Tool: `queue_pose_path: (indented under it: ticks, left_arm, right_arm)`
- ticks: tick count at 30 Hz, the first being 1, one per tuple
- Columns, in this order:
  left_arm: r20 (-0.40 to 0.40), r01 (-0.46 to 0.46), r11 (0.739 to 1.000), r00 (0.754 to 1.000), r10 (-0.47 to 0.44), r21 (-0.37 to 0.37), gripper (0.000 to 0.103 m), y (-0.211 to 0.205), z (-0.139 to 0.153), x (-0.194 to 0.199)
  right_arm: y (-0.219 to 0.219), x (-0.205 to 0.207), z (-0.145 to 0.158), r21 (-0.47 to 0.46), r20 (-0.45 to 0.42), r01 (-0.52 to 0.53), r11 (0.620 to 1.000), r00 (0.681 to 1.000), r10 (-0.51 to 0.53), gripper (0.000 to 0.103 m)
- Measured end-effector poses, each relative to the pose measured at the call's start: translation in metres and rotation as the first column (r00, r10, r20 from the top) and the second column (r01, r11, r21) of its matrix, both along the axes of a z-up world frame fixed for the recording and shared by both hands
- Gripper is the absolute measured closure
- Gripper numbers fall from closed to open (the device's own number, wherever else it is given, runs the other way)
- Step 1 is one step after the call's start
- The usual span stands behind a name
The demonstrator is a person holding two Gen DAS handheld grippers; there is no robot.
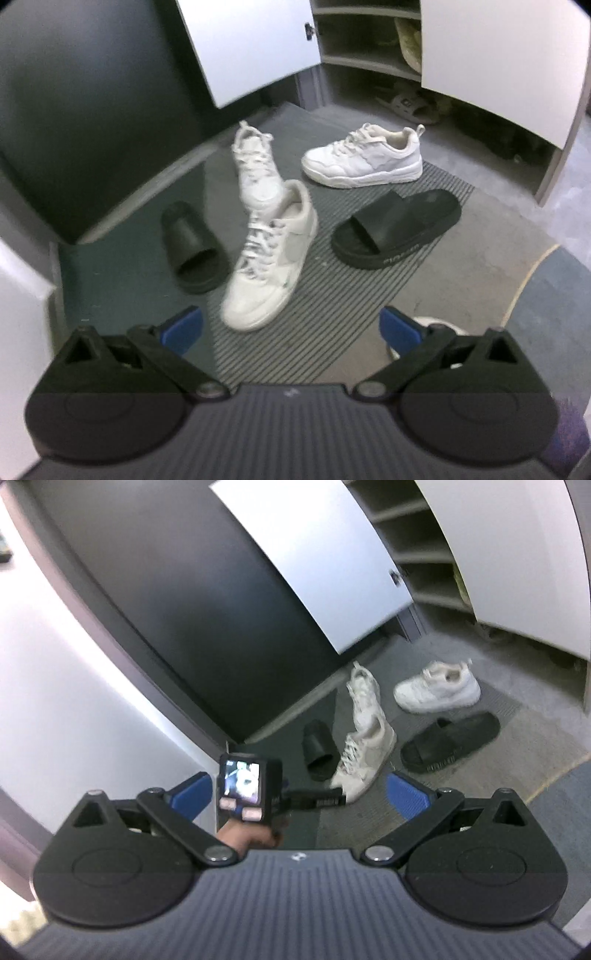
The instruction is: Organize scattered shoes
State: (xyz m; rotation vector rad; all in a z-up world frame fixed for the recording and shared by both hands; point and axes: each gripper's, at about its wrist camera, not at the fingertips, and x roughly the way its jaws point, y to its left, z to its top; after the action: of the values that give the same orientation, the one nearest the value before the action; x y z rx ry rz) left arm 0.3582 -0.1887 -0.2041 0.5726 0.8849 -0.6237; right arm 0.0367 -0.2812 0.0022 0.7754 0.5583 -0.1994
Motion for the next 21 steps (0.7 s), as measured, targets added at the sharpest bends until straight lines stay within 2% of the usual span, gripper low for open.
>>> queue_pose_path:
  ticks: [4, 6, 8, 10, 14, 21]
  left_arm:
    - [-0.017, 0.015, 1.0, 1.0, -0.015, 0.012, 0.0, -0.022, -0.048, 0.051]
    - [0.004, 0.034, 0.999, 0.999, -0.034, 0.011, 0.0, -0.038, -0.068, 0.068]
    - [0.057, 0.086, 0.996, 0.995, -0.087, 0.032, 0.0, -0.049, -0.087, 0.093]
    - [0.064, 0.132, 0.99, 0.989, -0.135, 0.043, 0.0, -0.061, -0.106, 0.109]
    - [0.024, 0.165, 0.985, 0.986, -0.166, 0.05, 0.0, -0.079, -0.139, 0.134]
    - [-0.032, 0.135, 0.989, 0.991, -0.133, 0.061, 0.002, -0.1, -0.187, 0.164]
  right_arm:
    - [-0.016, 0.02, -0.025, 0.083, -0.104, 0.047, 0.995, 0.994, -0.039, 0.0]
    - [-0.024, 0.037, -0.043, 0.136, -0.179, 0.077, 0.988, 0.983, -0.052, 0.0]
    - [-0.024, 0.046, -0.052, 0.156, -0.211, 0.086, 0.984, 0.976, -0.051, 0.0]
    - [-0.022, 0.062, -0.064, 0.186, -0.245, 0.086, 0.979, 0.969, -0.038, 0.0]
    - [-0.015, 0.094, -0.083, 0.248, -0.279, 0.052, 0.967, 0.96, 0.02, 0.0]
    - [-0.009, 0.14, -0.11, 0.286, -0.347, 0.045, 0.957, 0.936, 0.06, 0.0]
